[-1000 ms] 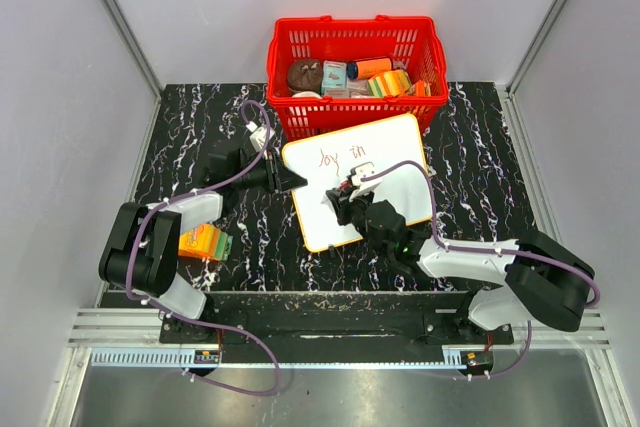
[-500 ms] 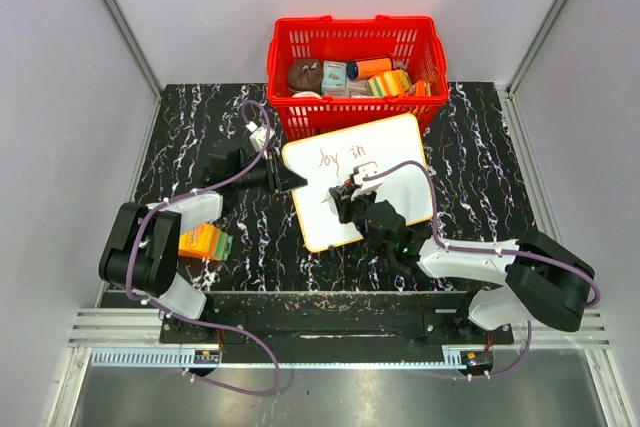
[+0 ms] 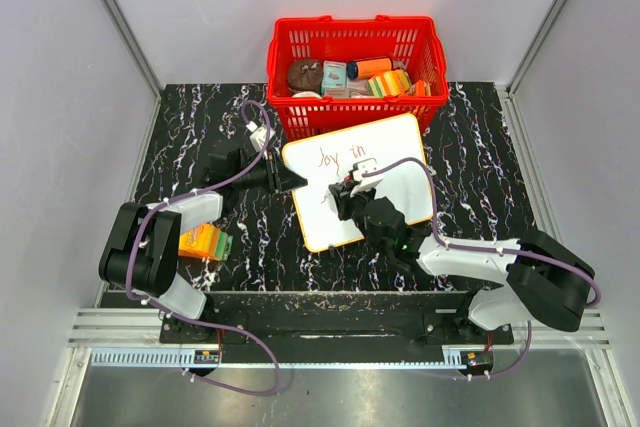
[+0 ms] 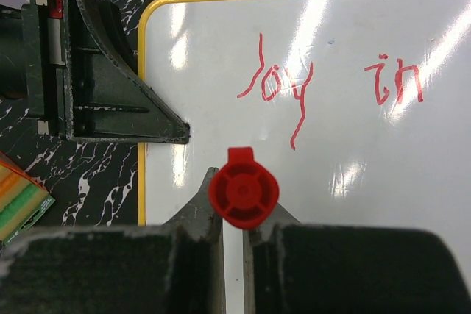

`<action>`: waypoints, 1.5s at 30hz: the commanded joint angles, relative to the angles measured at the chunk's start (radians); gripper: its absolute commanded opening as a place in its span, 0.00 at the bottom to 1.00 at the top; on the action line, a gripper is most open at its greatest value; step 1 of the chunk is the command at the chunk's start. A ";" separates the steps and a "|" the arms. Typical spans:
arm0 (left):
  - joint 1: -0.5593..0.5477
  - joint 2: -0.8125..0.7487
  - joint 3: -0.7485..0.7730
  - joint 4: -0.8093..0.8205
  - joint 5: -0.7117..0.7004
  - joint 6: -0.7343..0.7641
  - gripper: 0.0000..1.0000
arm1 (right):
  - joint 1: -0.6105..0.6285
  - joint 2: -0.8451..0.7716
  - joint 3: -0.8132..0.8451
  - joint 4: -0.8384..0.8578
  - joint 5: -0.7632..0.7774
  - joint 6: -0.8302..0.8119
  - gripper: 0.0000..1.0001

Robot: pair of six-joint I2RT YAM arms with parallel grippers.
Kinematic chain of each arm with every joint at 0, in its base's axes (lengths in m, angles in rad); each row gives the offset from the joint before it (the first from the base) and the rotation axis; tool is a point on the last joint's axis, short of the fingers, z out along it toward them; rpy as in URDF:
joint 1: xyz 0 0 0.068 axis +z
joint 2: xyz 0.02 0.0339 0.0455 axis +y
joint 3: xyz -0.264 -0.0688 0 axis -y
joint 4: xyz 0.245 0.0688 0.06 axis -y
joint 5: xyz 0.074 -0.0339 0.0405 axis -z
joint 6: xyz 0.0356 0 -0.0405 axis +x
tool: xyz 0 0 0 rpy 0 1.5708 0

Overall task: Write a sentence on the whiteboard
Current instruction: Write on the whiteboard with the whiteboard.

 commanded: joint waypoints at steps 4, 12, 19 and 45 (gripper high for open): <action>-0.028 0.024 -0.004 -0.061 -0.131 0.202 0.00 | -0.010 0.013 0.054 -0.021 -0.010 -0.007 0.00; -0.028 0.022 -0.002 -0.061 -0.131 0.202 0.00 | -0.010 0.029 0.046 -0.053 -0.060 0.030 0.00; -0.028 0.025 -0.002 -0.062 -0.131 0.204 0.00 | -0.009 0.013 0.022 -0.079 -0.074 0.053 0.00; -0.030 0.027 -0.001 -0.065 -0.133 0.204 0.00 | -0.015 -0.071 -0.027 -0.116 0.013 0.052 0.00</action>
